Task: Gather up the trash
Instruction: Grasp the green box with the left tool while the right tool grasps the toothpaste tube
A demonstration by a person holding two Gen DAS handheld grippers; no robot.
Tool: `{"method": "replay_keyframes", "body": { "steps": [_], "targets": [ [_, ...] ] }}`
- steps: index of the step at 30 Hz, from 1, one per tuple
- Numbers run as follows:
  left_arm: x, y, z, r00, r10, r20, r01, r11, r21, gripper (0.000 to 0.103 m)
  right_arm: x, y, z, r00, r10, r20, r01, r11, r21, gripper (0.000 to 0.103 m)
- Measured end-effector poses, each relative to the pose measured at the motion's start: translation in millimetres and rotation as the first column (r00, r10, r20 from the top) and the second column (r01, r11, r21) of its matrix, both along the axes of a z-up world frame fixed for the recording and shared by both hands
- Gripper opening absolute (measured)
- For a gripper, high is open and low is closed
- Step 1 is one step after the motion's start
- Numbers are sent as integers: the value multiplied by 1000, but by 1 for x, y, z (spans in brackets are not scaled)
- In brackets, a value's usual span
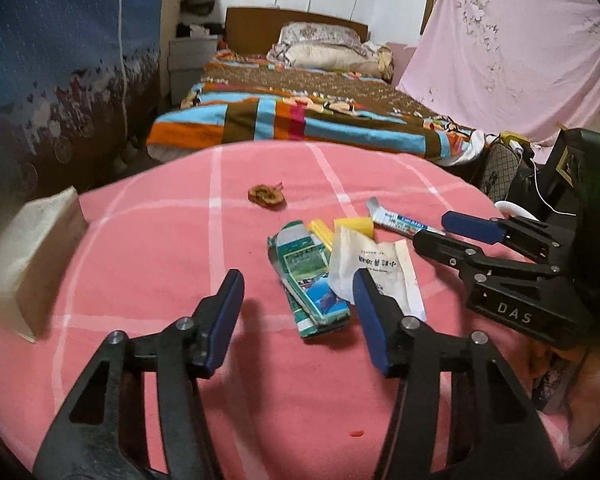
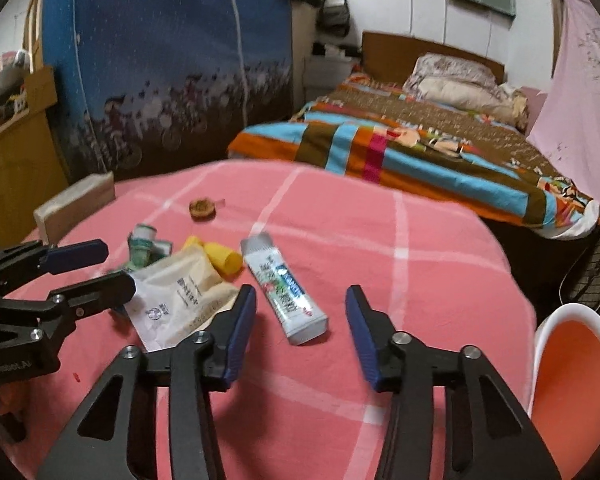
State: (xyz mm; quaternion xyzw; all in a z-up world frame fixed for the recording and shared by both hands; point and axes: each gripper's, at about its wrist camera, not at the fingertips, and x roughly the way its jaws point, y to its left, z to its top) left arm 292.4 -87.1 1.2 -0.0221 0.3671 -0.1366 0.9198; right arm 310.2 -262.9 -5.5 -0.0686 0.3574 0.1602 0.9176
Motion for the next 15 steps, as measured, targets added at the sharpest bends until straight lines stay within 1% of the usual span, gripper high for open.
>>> {"method": "replay_keyframes", "body": {
  "steps": [1,4,6,8,10,15],
  "targets": [
    [2,-1,-1,1000,-5,-14,5,1000,-4,32,0,1,-1,1000,5,-6,-5,1000,-2,36],
    [4,-1,-4,999,-20,-30,19,1000,-7,25,0,4,-2,1000,19,-12,-19,1000,-4,30],
    [4,-3,-4,999,-37,-33,37,999,-8,16,0,5,-2,999,29,-20,-29,1000,0,25],
    [2,-5,-4,998,-48,-36,48,999,-7,13,0,4,-2,999,31,-22,-30,1000,5,25],
    [2,-4,-4,998,-47,-41,47,999,-8,12,-1,3,-2,999,34,-25,-33,999,14,24],
    [-2,4,-4,998,-35,-48,32,998,-62,4,-3,3,0,999,34,-10,-34,999,19,23]
  ]
}}
